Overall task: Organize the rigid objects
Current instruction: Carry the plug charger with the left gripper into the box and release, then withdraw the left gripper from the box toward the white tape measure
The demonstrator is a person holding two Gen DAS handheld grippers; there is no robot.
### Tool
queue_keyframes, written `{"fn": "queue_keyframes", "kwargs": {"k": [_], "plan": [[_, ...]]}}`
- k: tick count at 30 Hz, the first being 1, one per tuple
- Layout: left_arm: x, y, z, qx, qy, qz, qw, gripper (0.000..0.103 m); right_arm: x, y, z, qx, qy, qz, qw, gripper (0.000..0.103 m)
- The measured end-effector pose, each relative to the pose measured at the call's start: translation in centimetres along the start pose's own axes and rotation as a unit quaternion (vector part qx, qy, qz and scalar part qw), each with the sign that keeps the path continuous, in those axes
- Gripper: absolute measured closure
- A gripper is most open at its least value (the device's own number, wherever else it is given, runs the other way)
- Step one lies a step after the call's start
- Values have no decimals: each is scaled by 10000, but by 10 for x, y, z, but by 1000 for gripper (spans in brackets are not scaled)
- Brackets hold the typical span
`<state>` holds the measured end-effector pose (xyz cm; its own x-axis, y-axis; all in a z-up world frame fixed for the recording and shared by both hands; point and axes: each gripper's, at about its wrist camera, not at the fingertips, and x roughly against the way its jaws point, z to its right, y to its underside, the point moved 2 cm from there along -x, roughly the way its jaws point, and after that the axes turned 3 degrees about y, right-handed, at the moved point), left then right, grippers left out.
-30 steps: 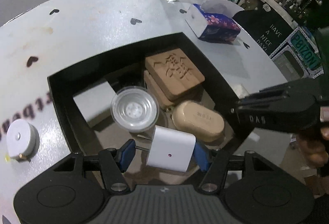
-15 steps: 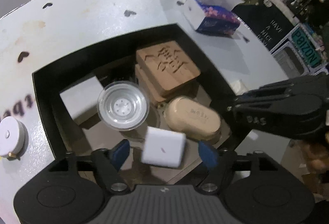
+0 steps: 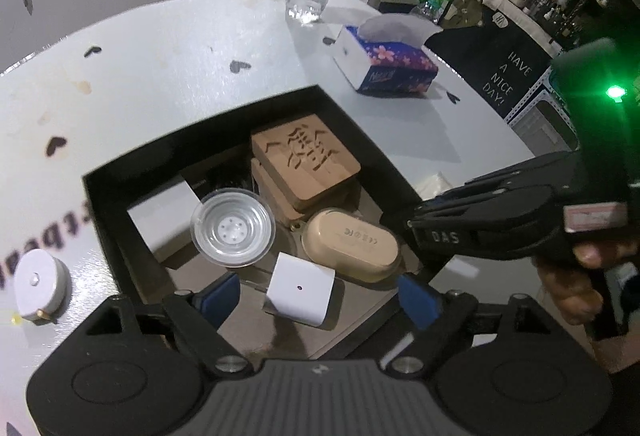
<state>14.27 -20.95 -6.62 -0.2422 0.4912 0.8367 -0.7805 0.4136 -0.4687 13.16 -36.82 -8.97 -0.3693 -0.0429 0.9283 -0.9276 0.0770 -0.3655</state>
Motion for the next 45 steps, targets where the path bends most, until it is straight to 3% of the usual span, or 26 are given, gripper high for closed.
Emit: {"fn": "queue_keyframes", "kwargs": {"k": [13, 26, 34, 45], "plan": [[53, 13, -1, 187, -394, 646, 9970, 1, 0, 0, -1, 55, -17, -1, 10000, 98], [74, 33, -15, 595, -797, 883, 9911, 0, 1, 0, 0, 77, -43, -1, 10000, 98], [83, 43, -40, 1057, -1123, 1039, 9826, 0, 1, 0, 0, 72, -53, 1, 10000, 98], [95, 52, -87, 1478, -1636, 1529, 9633, 4, 1, 0, 0, 54, -54, -3, 10000, 98]]}}
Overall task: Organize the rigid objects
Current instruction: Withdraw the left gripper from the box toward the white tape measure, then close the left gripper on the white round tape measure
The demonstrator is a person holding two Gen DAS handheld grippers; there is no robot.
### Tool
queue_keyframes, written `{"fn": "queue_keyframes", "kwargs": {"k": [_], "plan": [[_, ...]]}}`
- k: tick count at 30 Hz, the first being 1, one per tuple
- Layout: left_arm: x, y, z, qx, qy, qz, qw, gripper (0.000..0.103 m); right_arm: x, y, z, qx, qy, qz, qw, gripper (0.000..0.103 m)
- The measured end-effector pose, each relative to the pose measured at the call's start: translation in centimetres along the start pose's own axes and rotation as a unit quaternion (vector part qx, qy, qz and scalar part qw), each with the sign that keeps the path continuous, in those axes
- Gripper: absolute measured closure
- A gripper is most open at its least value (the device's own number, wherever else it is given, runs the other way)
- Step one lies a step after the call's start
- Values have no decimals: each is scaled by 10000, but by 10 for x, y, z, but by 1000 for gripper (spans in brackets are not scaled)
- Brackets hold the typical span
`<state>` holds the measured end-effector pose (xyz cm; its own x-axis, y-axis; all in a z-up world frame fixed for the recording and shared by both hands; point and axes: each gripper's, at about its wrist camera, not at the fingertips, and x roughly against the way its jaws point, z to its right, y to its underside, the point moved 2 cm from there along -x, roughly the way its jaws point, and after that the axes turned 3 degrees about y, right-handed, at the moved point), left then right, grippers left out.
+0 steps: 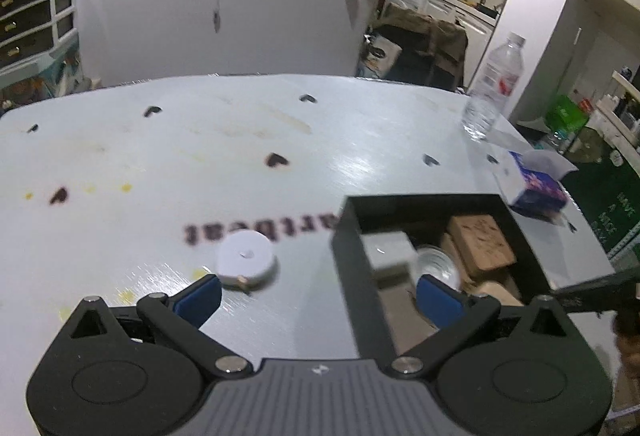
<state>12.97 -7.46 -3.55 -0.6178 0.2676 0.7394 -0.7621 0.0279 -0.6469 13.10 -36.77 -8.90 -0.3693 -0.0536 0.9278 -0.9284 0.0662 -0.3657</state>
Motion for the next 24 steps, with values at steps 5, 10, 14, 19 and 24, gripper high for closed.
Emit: {"fn": "queue_keyframes", "kwargs": {"k": [5, 10, 14, 19, 24], "plan": [[-20, -4, -16, -271, -98, -16, 9996, 20, 0, 0, 1, -32, -8, -6, 10000, 98], [-51, -5, -32, -418, -208, -271, 9985, 30, -1, 0, 3, -114, -27, -5, 9999, 97], [-72, -7, -45, -479, -274, -382, 9977, 31, -1, 0, 4, -181, -20, -3, 9998, 97], [-94, -12, -53, -570, -310, -475, 9968, 33, -1, 0, 4, -243, -18, -21, 9997, 97], [-109, -13, -55, -669, -339, -531, 9958, 39, -1, -1, 4, -288, -7, -33, 9996, 97]]}}
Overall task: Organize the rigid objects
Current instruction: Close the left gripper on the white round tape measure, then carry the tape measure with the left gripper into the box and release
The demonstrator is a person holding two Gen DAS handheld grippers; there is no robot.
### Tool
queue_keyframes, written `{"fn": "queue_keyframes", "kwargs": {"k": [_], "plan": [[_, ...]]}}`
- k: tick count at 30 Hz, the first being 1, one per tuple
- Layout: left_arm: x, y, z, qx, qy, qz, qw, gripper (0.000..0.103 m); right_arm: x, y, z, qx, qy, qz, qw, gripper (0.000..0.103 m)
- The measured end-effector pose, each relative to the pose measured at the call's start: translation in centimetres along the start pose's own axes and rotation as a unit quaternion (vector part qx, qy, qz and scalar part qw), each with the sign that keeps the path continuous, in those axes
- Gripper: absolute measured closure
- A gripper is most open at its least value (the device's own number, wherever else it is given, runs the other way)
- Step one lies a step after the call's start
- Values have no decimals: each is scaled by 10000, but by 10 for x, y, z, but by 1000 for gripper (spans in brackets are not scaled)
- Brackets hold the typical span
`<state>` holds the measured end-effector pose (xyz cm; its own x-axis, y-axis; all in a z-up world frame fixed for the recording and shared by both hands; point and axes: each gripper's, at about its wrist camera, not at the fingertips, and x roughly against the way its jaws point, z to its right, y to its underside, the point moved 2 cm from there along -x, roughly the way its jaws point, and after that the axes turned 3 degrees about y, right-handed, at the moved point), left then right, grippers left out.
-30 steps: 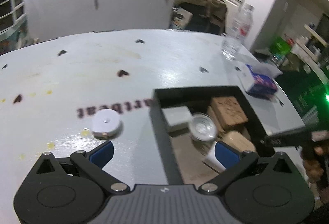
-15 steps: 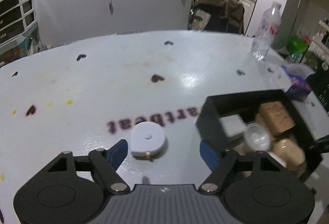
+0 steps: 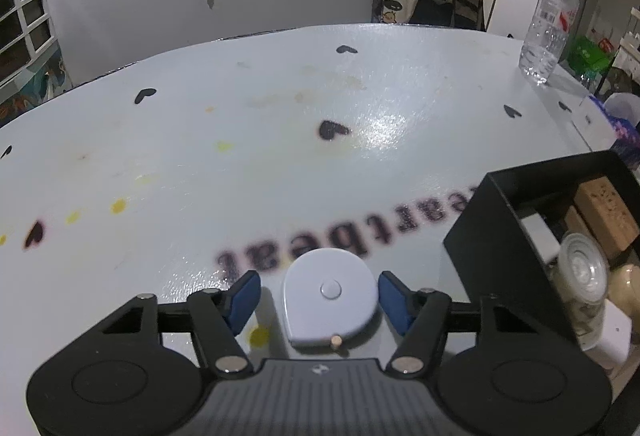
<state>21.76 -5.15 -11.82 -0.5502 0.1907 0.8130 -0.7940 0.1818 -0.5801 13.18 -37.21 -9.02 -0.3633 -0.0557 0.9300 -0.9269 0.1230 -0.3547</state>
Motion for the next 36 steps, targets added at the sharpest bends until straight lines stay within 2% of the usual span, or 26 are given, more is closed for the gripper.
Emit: {"fn": "queue_keyframes", "kwargs": {"k": [4, 9, 14, 17, 22, 27, 31, 36], "plan": [[-2, 1, 2, -13, -2, 66, 10000, 50, 0, 0, 0, -21, 7, -7, 10000, 97], [0, 2, 1, -26, 22, 26, 10000, 50, 0, -1, 0, -19, 9, -8, 10000, 97], [9, 6, -12, 265, -104, 32, 9996, 50, 0, -1, 0, -19, 6, -6, 10000, 97], [24, 7, -21, 442, -156, 119, 9988, 50, -1, 0, 0, -12, 10, 8, 10000, 97], [61, -1, -18, 374, -57, 415, 9984, 50, -1, 1, 0, 32, 4, 20, 10000, 97], [97, -22, -4, 220, 124, 871, 9959, 50, 0, 1, 0, 61, -8, 37, 10000, 97], [117, -40, 19, -107, 428, 1187, 9919, 50, 1, 2, 1, 96, -21, 43, 9999, 97], [122, -50, 56, -696, 938, 1222, 9856, 50, 1, 2, 1, 112, -37, 52, 9999, 97]]}}
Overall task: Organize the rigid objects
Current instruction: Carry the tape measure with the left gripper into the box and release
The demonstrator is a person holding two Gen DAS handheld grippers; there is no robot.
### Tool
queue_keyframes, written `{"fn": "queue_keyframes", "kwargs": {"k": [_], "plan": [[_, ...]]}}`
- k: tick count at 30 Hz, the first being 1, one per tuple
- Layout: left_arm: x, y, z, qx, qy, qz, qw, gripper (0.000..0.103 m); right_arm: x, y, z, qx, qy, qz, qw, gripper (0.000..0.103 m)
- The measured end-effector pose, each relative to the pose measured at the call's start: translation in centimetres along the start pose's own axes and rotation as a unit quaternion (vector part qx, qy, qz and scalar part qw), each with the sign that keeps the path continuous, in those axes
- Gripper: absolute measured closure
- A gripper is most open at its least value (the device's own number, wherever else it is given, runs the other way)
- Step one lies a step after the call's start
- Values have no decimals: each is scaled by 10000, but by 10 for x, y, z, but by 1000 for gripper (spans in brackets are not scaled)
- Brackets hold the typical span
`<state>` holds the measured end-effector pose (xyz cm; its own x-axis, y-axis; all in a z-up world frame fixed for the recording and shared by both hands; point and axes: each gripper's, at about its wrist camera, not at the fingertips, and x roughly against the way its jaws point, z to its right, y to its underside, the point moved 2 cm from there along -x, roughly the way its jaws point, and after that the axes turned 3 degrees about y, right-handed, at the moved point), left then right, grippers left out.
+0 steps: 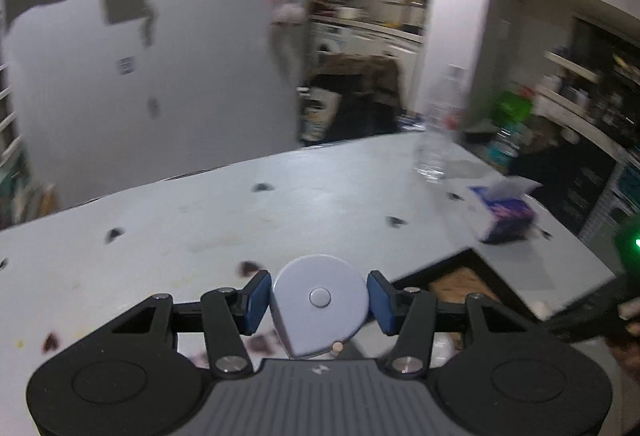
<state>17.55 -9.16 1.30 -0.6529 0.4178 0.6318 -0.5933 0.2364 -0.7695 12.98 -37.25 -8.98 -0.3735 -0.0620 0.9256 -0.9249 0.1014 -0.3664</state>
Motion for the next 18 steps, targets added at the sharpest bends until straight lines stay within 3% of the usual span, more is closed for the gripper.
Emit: {"fn": "queue_keyframes", "kwargs": {"k": [7, 14, 18], "plan": [[-23, 10, 46, -674, 630, -532, 9943, 50, 0, 0, 1, -11, -12, 9, 10000, 97], [-49, 44, 78, -1096, 877, -1275, 9818, 50, 1, 0, 0, -33, -12, 11, 10000, 97], [-59, 56, 82, -1207, 897, -1467, 9777, 50, 1, 0, 0, -35, -13, 10, 10000, 97]]}}
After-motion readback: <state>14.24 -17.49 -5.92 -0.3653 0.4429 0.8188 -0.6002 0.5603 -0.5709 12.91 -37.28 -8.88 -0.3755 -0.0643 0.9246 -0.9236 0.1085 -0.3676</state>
